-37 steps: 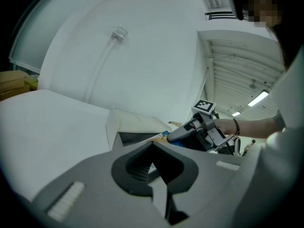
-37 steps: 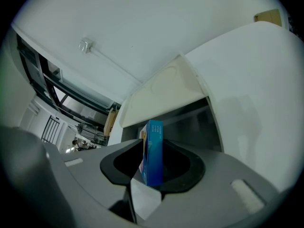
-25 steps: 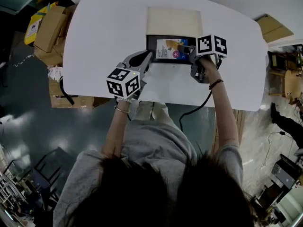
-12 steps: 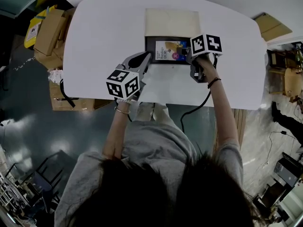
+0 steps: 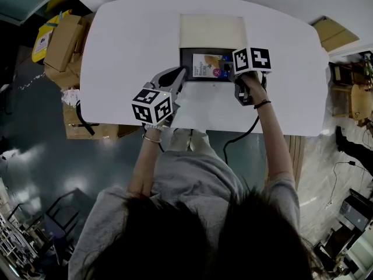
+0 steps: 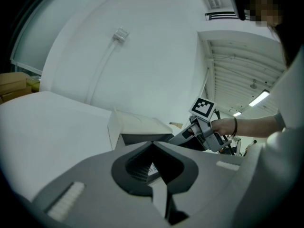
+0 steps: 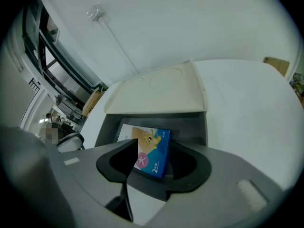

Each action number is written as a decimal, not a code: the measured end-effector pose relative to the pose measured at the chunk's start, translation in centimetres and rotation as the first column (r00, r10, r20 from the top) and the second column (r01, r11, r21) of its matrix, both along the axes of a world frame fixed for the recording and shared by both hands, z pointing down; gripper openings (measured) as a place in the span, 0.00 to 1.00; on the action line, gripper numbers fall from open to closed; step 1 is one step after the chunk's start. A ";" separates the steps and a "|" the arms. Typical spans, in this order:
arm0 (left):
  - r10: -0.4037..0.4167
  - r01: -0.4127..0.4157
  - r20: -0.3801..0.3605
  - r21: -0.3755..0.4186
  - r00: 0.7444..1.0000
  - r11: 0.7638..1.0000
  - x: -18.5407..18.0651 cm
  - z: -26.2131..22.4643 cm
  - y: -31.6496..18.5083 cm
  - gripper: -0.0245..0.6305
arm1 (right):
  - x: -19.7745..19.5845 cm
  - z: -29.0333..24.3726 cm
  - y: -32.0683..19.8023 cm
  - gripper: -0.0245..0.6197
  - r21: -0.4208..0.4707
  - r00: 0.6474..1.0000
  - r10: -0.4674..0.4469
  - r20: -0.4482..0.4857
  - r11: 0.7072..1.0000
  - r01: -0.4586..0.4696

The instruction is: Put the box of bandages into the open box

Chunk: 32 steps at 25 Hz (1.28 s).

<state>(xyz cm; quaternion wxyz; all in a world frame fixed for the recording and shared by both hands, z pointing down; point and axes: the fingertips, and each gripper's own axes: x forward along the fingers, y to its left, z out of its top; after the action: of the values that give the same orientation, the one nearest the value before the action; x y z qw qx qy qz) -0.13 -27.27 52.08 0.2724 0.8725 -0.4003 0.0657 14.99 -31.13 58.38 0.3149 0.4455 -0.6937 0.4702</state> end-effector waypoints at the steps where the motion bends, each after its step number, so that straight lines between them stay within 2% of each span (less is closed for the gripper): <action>1: 0.002 -0.002 0.001 0.003 1.000 1.000 0.0 -0.1 0.0 0.03 | 0.1 -0.3 -0.1 0.37 0.020 1.000 -0.003 -0.007 1.000 0.003; 7: 0.011 -0.011 0.004 0.025 1.000 1.000 0.1 -1.0 -0.4 0.03 | -0.7 -2.0 0.3 0.31 0.114 0.999 -0.039 0.004 0.993 0.039; 10: 0.015 -0.016 0.009 0.039 1.000 0.999 0.0 -1.7 -0.5 0.03 | -1.0 -2.9 0.8 0.24 0.189 0.997 -0.074 -0.020 0.979 0.077; 17: 0.040 -0.041 0.022 0.067 0.999 0.997 0.3 -2.7 -0.1 0.03 | -1.8 -5.6 2.1 0.15 0.349 0.993 -0.116 -0.017 0.930 0.114; 24: 0.048 -0.051 0.031 0.106 0.998 0.993 0.5 -4.2 0.1 0.03 | -2.0 -8.4 3.1 0.06 0.468 0.995 -0.099 0.028 0.881 0.075; 32: 0.058 -0.061 0.022 0.156 0.998 0.986 0.5 -6.4 0.6 0.03 | -2.0 -11.2 4.7 0.06 0.561 0.991 -0.111 0.079 0.826 0.047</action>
<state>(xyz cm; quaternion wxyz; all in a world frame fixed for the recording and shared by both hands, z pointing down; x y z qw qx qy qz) 0.33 -26.67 45.71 0.1975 0.9020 -0.3805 0.0498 13.01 -26.39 47.14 0.1522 0.4628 -0.8345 0.2573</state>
